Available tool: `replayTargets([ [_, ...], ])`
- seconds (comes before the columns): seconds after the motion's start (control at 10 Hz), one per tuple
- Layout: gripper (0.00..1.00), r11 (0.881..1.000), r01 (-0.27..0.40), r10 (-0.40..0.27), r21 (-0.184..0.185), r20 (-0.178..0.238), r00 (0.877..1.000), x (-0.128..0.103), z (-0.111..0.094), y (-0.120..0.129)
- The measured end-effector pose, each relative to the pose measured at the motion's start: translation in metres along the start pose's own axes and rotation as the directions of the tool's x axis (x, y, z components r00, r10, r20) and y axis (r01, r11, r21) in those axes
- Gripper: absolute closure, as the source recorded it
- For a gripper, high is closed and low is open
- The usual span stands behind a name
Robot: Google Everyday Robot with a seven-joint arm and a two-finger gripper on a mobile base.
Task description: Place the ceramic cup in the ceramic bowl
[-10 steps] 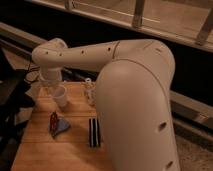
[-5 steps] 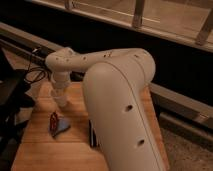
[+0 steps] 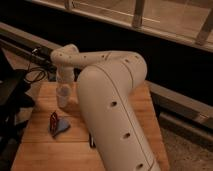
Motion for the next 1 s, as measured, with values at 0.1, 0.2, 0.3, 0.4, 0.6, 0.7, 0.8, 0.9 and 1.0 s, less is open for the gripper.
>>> replayTargets([
  [0.1, 0.20, 1.000, -0.001, 0.001, 0.005, 0.012, 1.000, -0.002, -0.006, 0.000],
  [0.2, 0.20, 1.000, 0.000, 0.000, 0.007, 0.020, 1.000, -0.003, -0.009, 0.001],
  [0.3, 0.20, 1.000, 0.003, -0.004, 0.008, 0.030, 1.000, -0.004, -0.014, 0.003],
  [0.4, 0.20, 1.000, 0.006, -0.007, 0.009, 0.033, 0.999, -0.004, -0.016, 0.004],
  [0.6, 0.20, 1.000, 0.004, -0.005, 0.008, 0.026, 1.000, 0.001, -0.013, 0.005],
  [0.7, 0.20, 1.000, -0.002, 0.002, 0.008, 0.020, 1.000, 0.005, -0.010, 0.003],
  [0.8, 0.20, 1.000, -0.011, 0.011, 0.007, 0.013, 1.000, 0.009, -0.008, 0.001],
  [0.9, 0.20, 1.000, -0.018, 0.018, 0.007, 0.009, 1.000, 0.012, -0.008, -0.002],
  [1.0, 0.20, 1.000, -0.029, 0.029, 0.007, 0.004, 1.000, 0.016, -0.007, -0.007],
])
